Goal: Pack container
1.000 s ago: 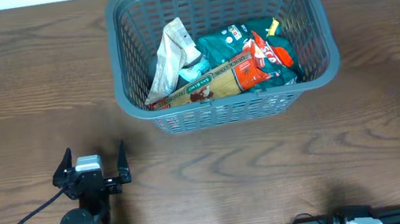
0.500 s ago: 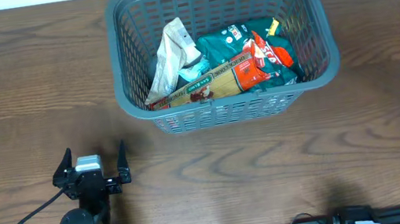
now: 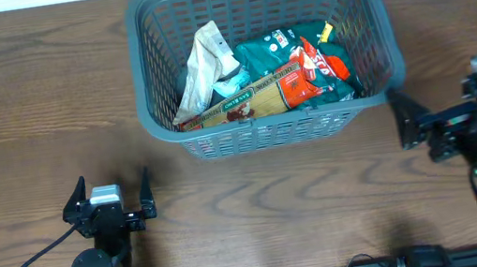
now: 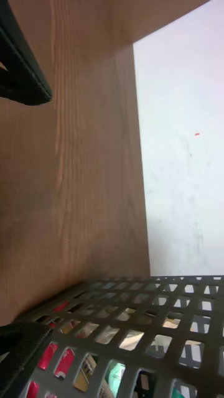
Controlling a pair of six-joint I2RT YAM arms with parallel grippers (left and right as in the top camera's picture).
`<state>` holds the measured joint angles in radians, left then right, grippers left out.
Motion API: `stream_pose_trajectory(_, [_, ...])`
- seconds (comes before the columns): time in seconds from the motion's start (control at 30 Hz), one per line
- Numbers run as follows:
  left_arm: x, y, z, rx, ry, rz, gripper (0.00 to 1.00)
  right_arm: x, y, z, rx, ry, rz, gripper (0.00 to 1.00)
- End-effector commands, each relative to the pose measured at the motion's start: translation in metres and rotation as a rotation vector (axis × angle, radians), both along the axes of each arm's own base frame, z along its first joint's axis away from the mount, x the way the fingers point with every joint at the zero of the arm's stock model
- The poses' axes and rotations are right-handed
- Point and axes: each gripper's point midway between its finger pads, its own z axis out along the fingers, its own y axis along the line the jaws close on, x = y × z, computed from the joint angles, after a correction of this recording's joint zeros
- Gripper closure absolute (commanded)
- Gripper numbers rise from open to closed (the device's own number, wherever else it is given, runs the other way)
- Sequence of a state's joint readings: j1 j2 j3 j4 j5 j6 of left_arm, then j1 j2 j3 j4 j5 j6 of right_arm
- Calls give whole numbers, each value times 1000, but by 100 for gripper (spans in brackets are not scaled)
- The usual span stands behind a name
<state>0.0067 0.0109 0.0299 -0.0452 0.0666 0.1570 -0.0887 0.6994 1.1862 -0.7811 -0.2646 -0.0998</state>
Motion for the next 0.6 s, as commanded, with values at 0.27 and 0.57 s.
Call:
stream_pose_trajectory(0.27, [0, 3, -16, 8, 40, 13, 1, -2, 19, -90, -22, -48, 127, 1])
stream_pose_trajectory(0.57, [0, 3, -16, 8, 40, 13, 1, -12, 31, -132, -229, -166, 250, 1])
